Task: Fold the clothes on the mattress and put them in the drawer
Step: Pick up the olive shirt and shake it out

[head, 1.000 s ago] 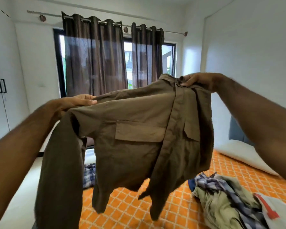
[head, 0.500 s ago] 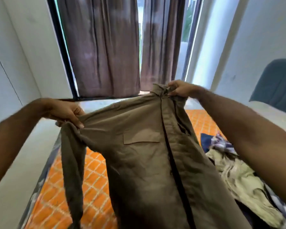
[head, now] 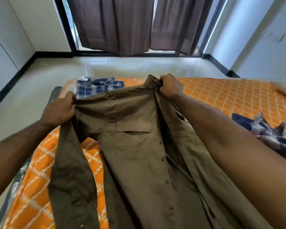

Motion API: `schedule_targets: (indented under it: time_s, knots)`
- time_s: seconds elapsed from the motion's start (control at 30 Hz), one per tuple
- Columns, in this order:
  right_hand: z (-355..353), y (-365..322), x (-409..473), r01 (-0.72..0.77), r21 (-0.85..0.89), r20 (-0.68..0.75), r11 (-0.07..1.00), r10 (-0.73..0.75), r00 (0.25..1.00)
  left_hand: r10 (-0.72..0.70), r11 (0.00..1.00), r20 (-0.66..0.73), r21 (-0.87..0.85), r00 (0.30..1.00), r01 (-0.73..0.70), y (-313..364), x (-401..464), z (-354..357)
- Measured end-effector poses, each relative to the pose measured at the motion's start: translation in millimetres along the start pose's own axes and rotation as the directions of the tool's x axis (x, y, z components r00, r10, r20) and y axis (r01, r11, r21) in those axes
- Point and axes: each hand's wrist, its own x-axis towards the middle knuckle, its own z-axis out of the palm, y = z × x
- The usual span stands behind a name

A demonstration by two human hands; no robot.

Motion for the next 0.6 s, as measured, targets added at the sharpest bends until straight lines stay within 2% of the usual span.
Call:
schedule_targets:
  time_s: [0.13, 0.2, 0.23, 0.3, 0.33, 0.4, 0.43, 0.5, 0.53, 0.6]
  knots:
    - [24.3, -1.7, 13.0, -0.074, 0.246, 0.017, 0.966, 0.072, 0.997, -0.056, 0.992, -0.189, 0.097, 0.980, 0.075, 7.5, 11.0, 25.1]
    - [43.6, 5.8, 13.8, -0.101, 0.343, 0.119, 0.934, 0.063, 0.991, -0.066, 0.988, -0.191, 0.125, 0.979, 0.091, 8.6, 10.6, 31.7]
    - [53.2, 13.3, 8.6, -0.096, 0.355, 0.161, 0.930, 0.041, 0.986, -0.023, 0.989, -0.159, 0.137, 0.987, 0.045, 12.2, 7.2, 33.6]
    - [69.3, 26.9, -18.0, -0.038, 0.323, 0.224, 0.945, -0.037, 0.974, 0.147, 0.982, -0.052, 0.125, 0.988, -0.140, 27.8, -14.1, 38.8]
    - [69.5, 28.5, -38.0, 0.012, 0.305, 0.242, 0.952, -0.090, 0.966, 0.261, 0.960, -0.002, 0.103, 0.965, -0.259, 37.9, -28.4, 43.5]
    - [69.7, 29.7, -95.5, 0.121, 0.308, 0.243, 0.944, -0.202, 0.949, 0.460, 0.879, 0.182, 0.050, 0.869, -0.475, 59.3, -68.9, 55.8]
    - [72.4, 31.2, -128.2, 0.169, 0.320, 0.226, 0.932, -0.248, 0.942, 0.487, 0.844, 0.335, 0.058, 0.807, -0.533, 71.5, -90.3, 61.5]
    - [81.4, 33.2, -196.4, 0.195, 0.348, 0.222, 0.917, -0.282, 0.933, 0.350, 0.812, 0.653, 0.146, 0.672, -0.565, 87.5, -122.2, 76.0]
    - [86.7, 36.5, -228.1, 0.172, 0.371, 0.251, 0.913, -0.277, 0.928, 0.237, 0.824, 0.748, 0.183, 0.620, -0.536, 92.8, -133.5, 80.1]
    - [94.7, 43.5, -281.7, 0.051, 0.403, 0.336, 0.914, -0.200, 0.920, 0.084, 0.906, 0.825, 0.170, 0.559, -0.388, 99.7, -149.9, 77.2]
